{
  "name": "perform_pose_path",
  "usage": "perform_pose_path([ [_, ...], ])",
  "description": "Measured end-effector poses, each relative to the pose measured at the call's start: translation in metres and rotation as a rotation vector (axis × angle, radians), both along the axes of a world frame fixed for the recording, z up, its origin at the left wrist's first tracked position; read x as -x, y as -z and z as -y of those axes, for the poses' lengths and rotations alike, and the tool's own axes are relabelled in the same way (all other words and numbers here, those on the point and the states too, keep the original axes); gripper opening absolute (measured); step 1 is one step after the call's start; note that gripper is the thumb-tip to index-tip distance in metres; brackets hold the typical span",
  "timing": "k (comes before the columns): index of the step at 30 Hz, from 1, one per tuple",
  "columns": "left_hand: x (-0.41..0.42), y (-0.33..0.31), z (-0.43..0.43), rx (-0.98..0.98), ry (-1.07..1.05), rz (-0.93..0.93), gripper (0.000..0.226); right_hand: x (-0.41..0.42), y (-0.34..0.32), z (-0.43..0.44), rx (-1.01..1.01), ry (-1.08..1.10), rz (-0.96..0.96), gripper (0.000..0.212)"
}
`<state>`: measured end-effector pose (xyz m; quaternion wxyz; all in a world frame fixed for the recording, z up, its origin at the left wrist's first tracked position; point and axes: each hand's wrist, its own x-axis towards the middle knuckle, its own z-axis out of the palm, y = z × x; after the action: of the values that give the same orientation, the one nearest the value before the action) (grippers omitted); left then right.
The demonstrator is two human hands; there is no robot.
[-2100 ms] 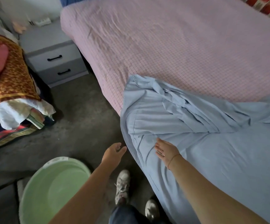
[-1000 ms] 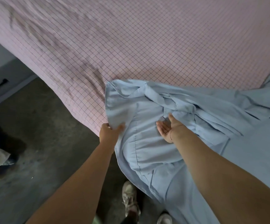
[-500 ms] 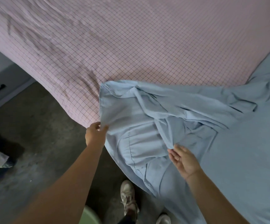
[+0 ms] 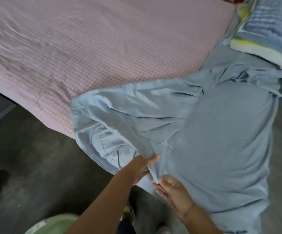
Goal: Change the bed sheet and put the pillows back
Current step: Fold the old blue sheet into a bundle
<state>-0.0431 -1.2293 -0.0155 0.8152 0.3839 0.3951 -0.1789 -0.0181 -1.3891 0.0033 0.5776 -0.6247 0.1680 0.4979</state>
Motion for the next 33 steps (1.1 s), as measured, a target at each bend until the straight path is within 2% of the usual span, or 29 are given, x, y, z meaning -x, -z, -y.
perform_pose_path([
  [3, 0.0, -0.013, 0.039, -0.118, -0.056, 0.029, 0.054, -0.001, -0.01, 0.026, -0.039, -0.018, -0.007, 0.015],
  [5, 0.004, -0.029, 0.055, -0.147, -0.13, 0.041, 0.037, -0.009, -0.011, 0.044, -0.077, 0.098, -0.089, 0.026],
  [6, 0.006, -0.036, 0.061, -0.134, -0.169, 0.053, 0.024, -0.014, -0.011, 0.051, -0.114, 0.16, -0.16, 0.035],
  [7, 0.009, -0.043, 0.065, -0.101, -0.208, 0.067, 0.022, -0.02, -0.011, 0.055, -0.154, 0.216, -0.239, 0.044],
  [10, 0.018, -0.068, 0.074, -0.017, -0.254, 0.148, 0.027, -0.035, -0.015, 0.053, -0.271, 0.319, -0.393, 0.06],
  [13, 0.034, -0.086, 0.075, 0.04, -0.269, 0.202, 0.029, -0.045, -0.028, 0.035, -0.373, 0.38, -0.472, 0.066],
  [15, 0.046, -0.094, 0.073, 0.018, -0.284, 0.204, 0.033, -0.05, -0.039, 0.024, -0.432, 0.414, -0.463, 0.059],
  [17, 0.057, -0.097, 0.064, 0.029, -0.331, 0.186, 0.026, -0.056, -0.049, 0.015, -0.458, 0.459, -0.42, 0.042],
  [20, 0.07, -0.1, 0.046, 0.039, -0.385, 0.159, 0.019, -0.063, -0.047, 0.007, -0.409, 0.588, -0.363, 0.02],
  [22, 0.075, -0.102, 0.033, 0.039, -0.432, 0.162, 0.029, -0.063, -0.045, 0.005, -0.385, 0.603, -0.33, 0.025],
  [25, 0.075, -0.109, 0.011, -0.007, -0.463, 0.162, 0.029, -0.055, -0.045, 0.0, -0.334, 0.524, -0.27, 0.044],
  [29, 0.072, -0.108, -0.02, -0.093, -0.5, 0.084, 0.016, -0.039, -0.046, -0.009, -0.378, 0.445, -0.258, 0.023],
  [30, 0.072, -0.107, -0.026, -0.093, -0.499, 0.067, 0.017, -0.035, -0.05, -0.007, -0.442, 0.422, -0.254, 0.018],
  [32, 0.073, -0.099, -0.033, -0.07, -0.455, 0.036, 0.043, -0.025, -0.056, 0.003, -0.54, 0.326, -0.208, 0.009],
  [33, 0.072, -0.094, -0.033, -0.054, -0.441, 0.018, 0.054, -0.019, -0.059, 0.01, -0.55, 0.251, -0.158, 0.014],
])
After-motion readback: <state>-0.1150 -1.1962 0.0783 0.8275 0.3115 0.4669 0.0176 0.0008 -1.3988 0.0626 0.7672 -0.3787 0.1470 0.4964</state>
